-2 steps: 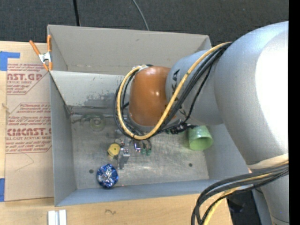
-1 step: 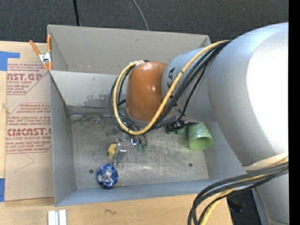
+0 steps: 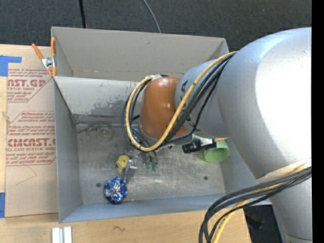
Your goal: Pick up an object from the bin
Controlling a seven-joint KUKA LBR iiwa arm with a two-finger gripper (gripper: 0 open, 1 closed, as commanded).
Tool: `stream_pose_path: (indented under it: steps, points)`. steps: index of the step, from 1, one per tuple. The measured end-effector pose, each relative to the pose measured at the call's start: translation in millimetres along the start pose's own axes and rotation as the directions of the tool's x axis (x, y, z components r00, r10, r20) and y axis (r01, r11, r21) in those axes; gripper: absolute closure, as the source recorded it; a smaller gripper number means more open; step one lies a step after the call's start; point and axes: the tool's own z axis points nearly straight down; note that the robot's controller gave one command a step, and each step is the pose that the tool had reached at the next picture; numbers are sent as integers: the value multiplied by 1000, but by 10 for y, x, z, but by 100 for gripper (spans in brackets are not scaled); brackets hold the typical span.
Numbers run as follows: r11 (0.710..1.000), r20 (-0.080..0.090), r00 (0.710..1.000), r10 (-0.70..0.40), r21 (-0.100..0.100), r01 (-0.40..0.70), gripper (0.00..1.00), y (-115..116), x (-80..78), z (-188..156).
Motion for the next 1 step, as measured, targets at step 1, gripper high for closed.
stream_pose_path:
  steps: [1]
  points:
    - [1000, -4, 1000, -2, 2, 2, 0, 21, -9, -15]
